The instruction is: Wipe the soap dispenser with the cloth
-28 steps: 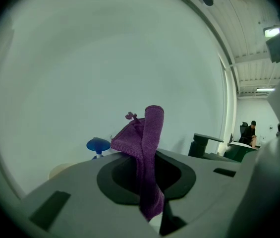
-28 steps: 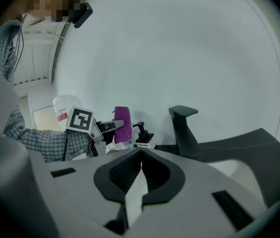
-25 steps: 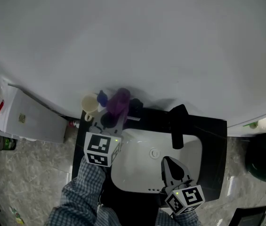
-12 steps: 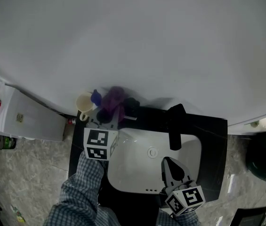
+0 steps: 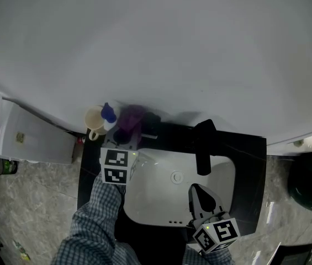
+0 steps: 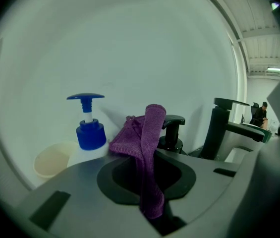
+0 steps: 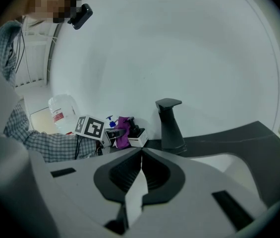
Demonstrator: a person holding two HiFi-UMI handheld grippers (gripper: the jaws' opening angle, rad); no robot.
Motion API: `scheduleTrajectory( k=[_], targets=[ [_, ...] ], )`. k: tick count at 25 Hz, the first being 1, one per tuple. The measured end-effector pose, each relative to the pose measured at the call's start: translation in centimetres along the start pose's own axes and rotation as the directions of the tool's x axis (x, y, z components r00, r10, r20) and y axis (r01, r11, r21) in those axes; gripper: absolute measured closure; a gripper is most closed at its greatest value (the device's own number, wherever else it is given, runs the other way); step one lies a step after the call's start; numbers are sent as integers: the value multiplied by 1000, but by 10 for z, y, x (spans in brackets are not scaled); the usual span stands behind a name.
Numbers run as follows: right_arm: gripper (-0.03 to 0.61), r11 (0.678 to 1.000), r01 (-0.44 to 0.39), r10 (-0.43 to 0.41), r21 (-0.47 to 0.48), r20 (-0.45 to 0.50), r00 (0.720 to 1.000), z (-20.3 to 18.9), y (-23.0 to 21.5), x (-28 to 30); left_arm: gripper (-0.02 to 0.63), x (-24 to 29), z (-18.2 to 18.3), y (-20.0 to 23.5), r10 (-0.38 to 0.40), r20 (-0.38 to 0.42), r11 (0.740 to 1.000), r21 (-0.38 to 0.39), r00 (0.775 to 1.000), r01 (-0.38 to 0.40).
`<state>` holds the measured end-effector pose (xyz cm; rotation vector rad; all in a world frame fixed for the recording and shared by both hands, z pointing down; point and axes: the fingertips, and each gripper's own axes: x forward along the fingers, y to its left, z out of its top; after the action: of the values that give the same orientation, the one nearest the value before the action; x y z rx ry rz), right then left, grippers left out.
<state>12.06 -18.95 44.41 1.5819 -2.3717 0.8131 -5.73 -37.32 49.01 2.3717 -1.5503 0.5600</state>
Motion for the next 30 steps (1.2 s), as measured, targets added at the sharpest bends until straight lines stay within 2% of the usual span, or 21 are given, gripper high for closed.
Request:
scheduleTrajectory(
  k=[5,10,14,22,26,30],
  targets=[
    [560,1000,-7,7,1,0,1000,0,2,3,554,-2,-16,6,16,-16,998,-55,1000,-17],
    [560,1000,-12,12,1,-1,1000,-1,3,5,554,-9,-27,4,8,-40,999,-41,999,-10],
    [560,1000,-18,18,-5,-4,1000,0,5,6,554,-18,-29,-1,2,-24,997,-82,1000,-4],
    [560,1000,-20,20,3,5,1000,3,7,6,554,-50,-13,-10,-6,26,995,-101,1000,9],
    [560,1000,-23,23,-2,9,1000,4,8,6,554,-64,13,-19,-30,88,997,-62,996,36],
    [560,1000,-25,25,-2,8,1000,5,9,7,554,-67,41,-25,-53,149,999,18,987,51]
  ],
)
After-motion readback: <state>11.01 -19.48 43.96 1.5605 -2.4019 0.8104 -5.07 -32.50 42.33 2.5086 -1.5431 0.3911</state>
